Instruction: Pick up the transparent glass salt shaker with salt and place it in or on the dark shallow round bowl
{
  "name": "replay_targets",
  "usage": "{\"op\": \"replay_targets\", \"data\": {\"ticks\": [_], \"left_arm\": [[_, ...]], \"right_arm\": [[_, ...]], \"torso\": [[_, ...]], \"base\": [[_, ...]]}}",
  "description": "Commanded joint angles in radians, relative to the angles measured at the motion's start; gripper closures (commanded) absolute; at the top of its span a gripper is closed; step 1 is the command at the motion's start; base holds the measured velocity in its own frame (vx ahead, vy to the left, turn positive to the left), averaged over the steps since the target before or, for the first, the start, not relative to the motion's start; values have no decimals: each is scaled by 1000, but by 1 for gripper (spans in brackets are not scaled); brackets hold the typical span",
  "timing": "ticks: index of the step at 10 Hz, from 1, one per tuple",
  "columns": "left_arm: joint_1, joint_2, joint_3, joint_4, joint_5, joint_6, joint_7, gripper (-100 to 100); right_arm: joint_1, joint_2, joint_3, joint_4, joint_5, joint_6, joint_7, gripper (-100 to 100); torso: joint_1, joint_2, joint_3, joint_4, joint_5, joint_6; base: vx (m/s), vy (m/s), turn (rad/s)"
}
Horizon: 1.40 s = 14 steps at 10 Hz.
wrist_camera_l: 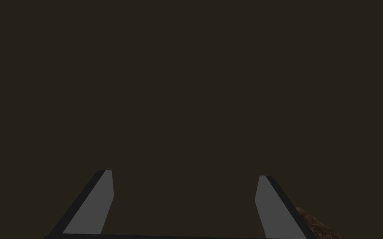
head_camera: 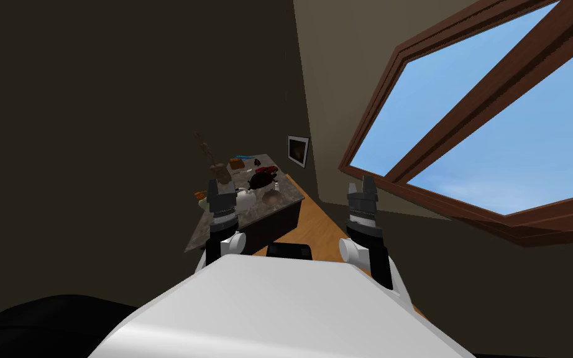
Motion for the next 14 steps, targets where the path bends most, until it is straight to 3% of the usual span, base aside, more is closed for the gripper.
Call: {"op": "replay_targets", "data": {"ticks": [1,5,6,8,9,10,11,13,14], "left_arm": [[-1,36,7,1,-2,0,-13,-100],[-7,161,40,14,-24,1,-91,-100],[-7,176,40,14,-24,1,-91,-100],[-11,243,62,29,-51,1,-154,-100],[-11,260,62,29,-51,1,-155,-100],[-13,296,75,39,-70,1,-193,-100],[-13,304,75,39,-70,1,-193,-100],[-18,374,100,64,-117,2,-260,-100],[-18,396,100,64,-117,2,-279,-100]], "right_arm": [[0,0,0,0,0,0,0,0],[0,0,0,0,0,0,0,0],[0,0,0,0,0,0,0,0],[0,0,0,0,0,0,0,0],[0,0,0,0,0,0,0,0],[0,0,0,0,0,0,0,0],[0,0,0,0,0,0,0,0],[0,0,0,0,0,0,0,0],[0,0,0,0,0,0,0,0]], "torso": [[0,0,0,0,0,0],[-2,2,1,0,0,0],[-2,3,1,1,0,0],[-1,2,1,0,0,0],[-2,2,1,0,0,0],[-2,2,1,0,0,0],[-2,2,1,0,0,0],[-2,2,1,0,0,0],[-4,2,1,0,-1,0]], "base": [[-11,-7,-29],[-32,-27,-52],[-29,-24,-22],[-28,-30,-71],[-24,-35,-19],[-28,-39,-43],[-21,-30,-28],[-31,-53,-84],[-19,-50,-30]]}}
